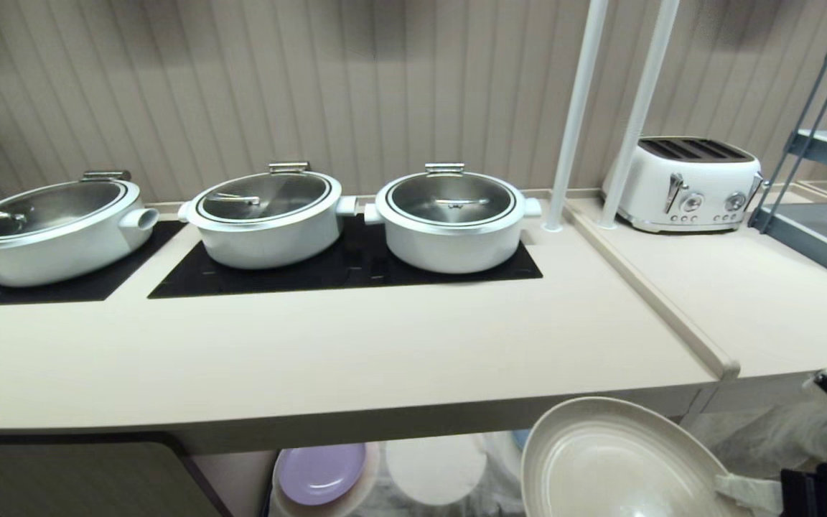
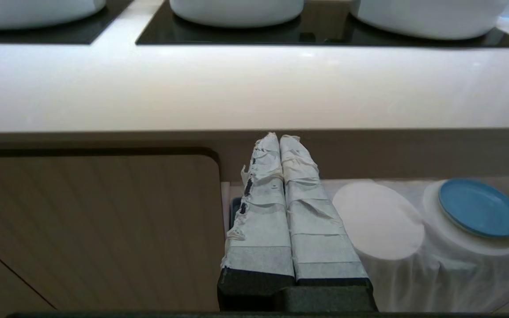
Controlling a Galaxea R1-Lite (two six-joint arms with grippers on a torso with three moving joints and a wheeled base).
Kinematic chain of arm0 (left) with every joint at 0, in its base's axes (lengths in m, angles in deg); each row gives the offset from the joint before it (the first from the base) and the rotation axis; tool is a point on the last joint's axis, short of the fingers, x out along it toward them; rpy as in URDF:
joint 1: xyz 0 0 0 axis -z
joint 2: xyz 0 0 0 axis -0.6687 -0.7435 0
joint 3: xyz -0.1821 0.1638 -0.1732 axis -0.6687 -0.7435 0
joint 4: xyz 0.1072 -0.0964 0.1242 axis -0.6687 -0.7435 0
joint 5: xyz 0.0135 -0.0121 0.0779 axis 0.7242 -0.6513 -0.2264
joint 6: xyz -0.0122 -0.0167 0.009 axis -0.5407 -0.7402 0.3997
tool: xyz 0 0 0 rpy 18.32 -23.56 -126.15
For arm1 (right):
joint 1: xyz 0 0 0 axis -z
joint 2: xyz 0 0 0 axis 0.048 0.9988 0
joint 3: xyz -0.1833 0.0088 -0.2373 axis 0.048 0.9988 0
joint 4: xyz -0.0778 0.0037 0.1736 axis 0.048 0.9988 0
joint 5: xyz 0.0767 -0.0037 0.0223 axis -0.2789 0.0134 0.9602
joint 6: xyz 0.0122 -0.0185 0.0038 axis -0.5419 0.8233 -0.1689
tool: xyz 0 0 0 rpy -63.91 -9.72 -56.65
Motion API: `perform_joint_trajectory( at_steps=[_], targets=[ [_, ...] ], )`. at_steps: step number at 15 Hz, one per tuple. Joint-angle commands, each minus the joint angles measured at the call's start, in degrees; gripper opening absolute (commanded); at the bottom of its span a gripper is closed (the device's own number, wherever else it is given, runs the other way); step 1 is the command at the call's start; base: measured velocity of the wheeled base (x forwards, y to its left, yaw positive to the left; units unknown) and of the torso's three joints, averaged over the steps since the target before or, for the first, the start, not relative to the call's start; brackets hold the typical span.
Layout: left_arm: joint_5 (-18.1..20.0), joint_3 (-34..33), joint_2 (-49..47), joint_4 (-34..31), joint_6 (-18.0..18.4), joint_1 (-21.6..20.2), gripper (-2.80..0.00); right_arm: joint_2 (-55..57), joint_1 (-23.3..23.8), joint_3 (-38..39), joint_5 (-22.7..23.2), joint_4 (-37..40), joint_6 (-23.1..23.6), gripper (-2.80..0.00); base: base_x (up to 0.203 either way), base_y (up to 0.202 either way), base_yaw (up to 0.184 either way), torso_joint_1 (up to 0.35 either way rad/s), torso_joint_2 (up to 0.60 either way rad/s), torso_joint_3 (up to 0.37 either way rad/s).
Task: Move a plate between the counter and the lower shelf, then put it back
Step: Put the plate
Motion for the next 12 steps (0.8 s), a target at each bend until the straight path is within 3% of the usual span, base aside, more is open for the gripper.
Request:
perform_joint_trajectory(
  at_steps=[1, 8, 12],
  targets=[
    [-0.05, -0.05, -0.04, -0.11, -0.03, 0.07, -2.8, -0.13, -0.02, 0.01, 0.11, 0.23, -0.13, -2.8, -0.004, 0.003, -0.086, 0.159, -0.33, -0.16],
    [-0.05, -0.05, -0.04, -0.11, -0.03, 0.07, -2.8, -0.48, -0.02, 0.09, 0.11, 0.2, -0.32, -2.8, 0.002, 0.007, -0.186, 0.157, -0.32, -0.162],
    [-0.05, -0.05, -0.04, -0.11, -0.03, 0.05, -2.8, -0.39, -0.02, 0.01, 0.11, 0.17, -0.66, -2.8, 0.0, 0.0, -0.024, 0.004, -0.01, -0.002]
  ],
)
